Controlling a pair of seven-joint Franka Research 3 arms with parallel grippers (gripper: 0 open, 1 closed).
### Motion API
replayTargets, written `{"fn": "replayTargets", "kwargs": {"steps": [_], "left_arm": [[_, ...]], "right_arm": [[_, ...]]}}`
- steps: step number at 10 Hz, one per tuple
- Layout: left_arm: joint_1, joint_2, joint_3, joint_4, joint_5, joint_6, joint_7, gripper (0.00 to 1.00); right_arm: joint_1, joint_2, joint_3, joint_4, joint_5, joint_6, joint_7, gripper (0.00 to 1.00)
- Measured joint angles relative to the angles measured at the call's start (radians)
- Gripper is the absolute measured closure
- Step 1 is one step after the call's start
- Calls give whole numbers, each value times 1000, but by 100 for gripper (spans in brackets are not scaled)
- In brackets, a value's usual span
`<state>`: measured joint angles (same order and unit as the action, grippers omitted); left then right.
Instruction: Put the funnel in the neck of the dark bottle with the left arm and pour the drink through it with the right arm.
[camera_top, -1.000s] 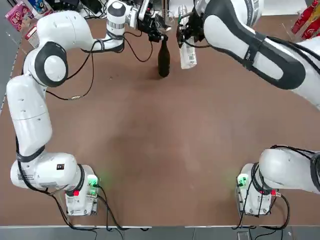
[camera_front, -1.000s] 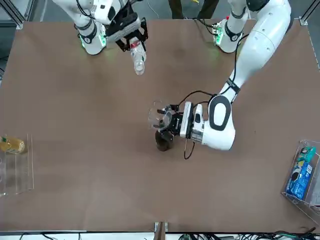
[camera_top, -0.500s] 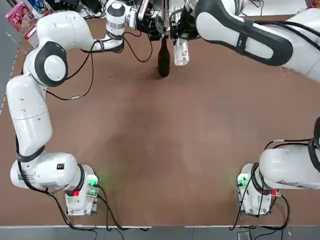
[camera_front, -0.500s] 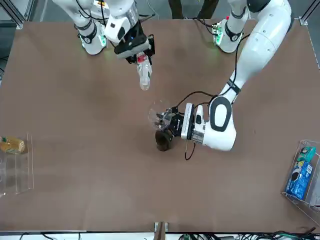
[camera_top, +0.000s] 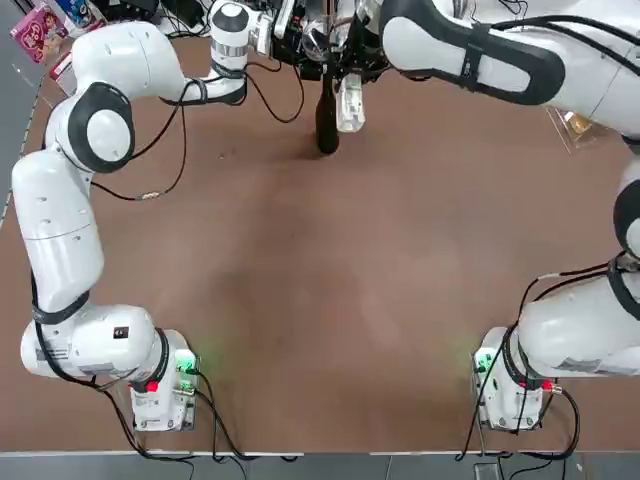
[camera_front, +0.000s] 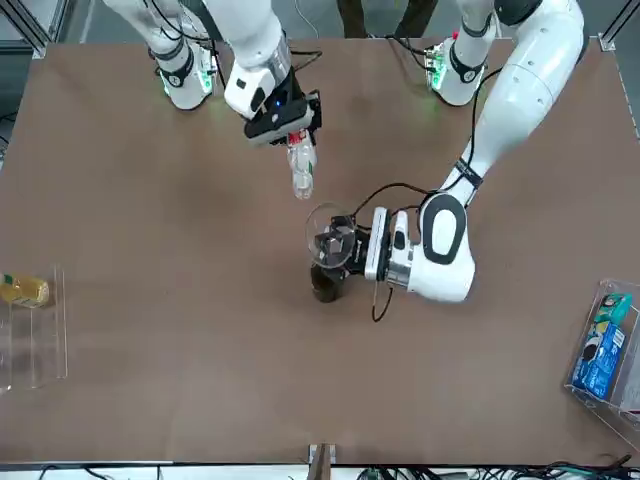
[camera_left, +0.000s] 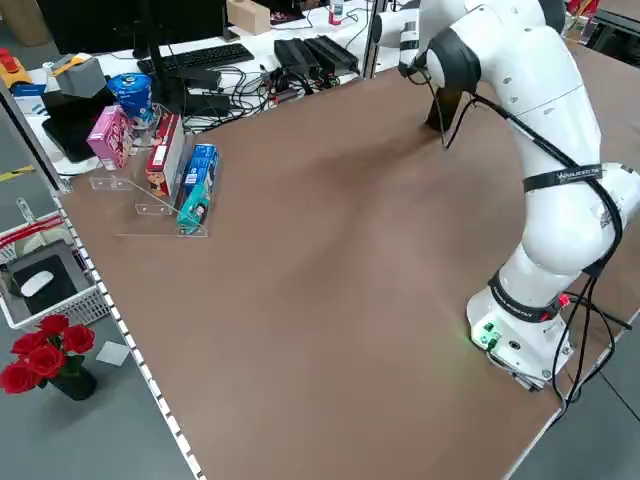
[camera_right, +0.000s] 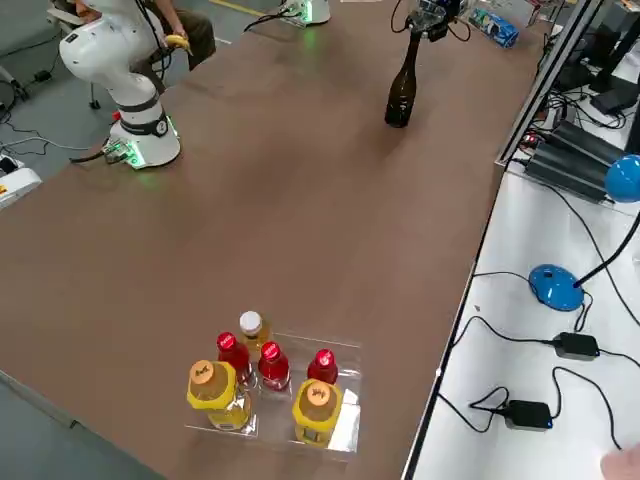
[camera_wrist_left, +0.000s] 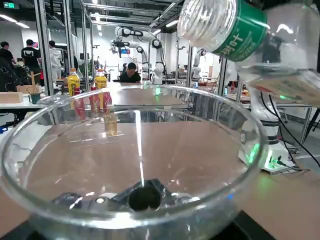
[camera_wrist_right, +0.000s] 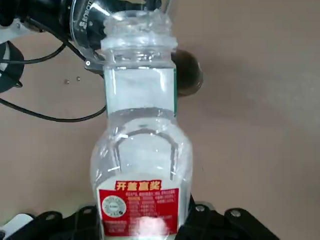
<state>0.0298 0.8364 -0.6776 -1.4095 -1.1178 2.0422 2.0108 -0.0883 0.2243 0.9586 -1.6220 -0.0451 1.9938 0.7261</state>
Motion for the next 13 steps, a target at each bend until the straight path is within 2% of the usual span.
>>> {"fn": "replayTargets", "kwargs": {"steps": [5,8,13], "left_arm": [[-5,0,0,0,0,2,0,89],[-8,0,0,0,0,11,0,85],[-11,0,0,0,0,38,0,83]], "right_arm": [[5,9,2,10,-11,-2,10,47],[5,11,5,20,-11,-3,40,47],[22,55,11,38,-11,-7,96,47]]}}
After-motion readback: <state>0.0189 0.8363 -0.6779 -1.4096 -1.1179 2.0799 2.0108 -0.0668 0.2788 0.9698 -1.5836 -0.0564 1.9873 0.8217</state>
